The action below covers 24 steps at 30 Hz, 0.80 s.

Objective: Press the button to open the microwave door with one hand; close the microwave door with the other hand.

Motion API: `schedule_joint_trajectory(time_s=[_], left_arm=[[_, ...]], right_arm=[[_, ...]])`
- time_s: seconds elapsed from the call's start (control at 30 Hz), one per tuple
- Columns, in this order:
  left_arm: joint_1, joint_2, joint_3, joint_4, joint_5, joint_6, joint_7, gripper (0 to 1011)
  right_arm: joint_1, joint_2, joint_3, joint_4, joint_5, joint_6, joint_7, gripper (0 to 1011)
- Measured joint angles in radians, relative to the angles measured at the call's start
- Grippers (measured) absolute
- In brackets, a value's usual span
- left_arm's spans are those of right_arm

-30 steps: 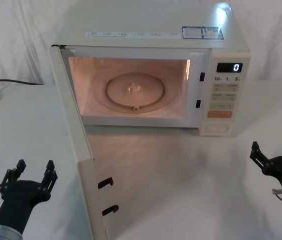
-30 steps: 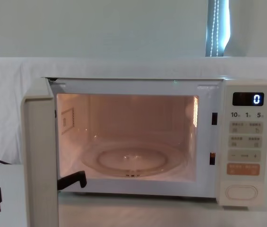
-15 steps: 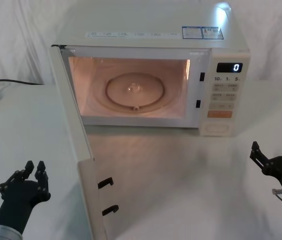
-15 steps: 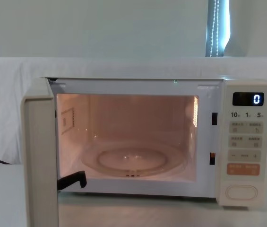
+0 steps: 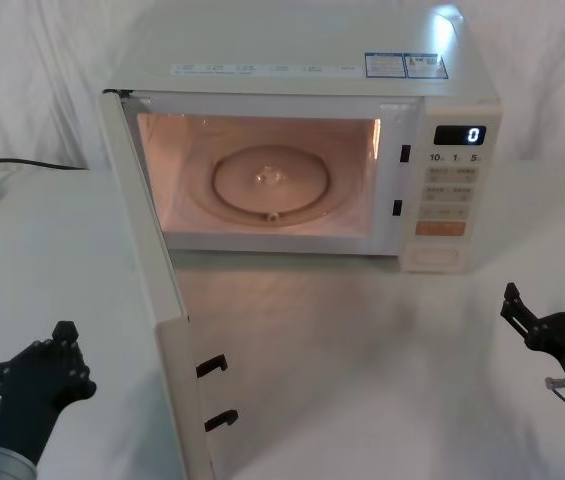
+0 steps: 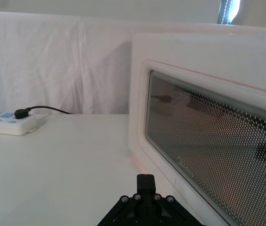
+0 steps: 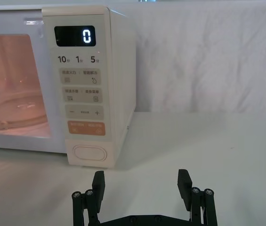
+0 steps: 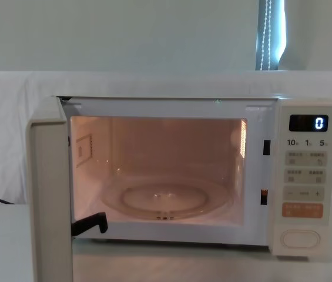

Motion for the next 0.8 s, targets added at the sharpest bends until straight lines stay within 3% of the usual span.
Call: schedule_joint_trajectory(time_s=[0.27, 0.5, 0.8], left_arm=[[0.011, 0.005, -0.049, -0.041, -0.061, 0.053, -0.061, 0], [0.020, 0.040, -0.111, -0.084, -0.195, 0.122, -0.137, 0], [0.010, 0.085, -0.131, -0.121, -0.297, 0.162, -0.196, 0]], right_arm=[[0.000, 0.000, 0.000, 0.000, 0.000, 0.000, 0.000, 1002], [0.000, 0.000, 0.000, 0.000, 0.000, 0.000, 0.000, 1002], [0.000, 0.000, 0.000, 0.000, 0.000, 0.000, 0.000, 1002]])
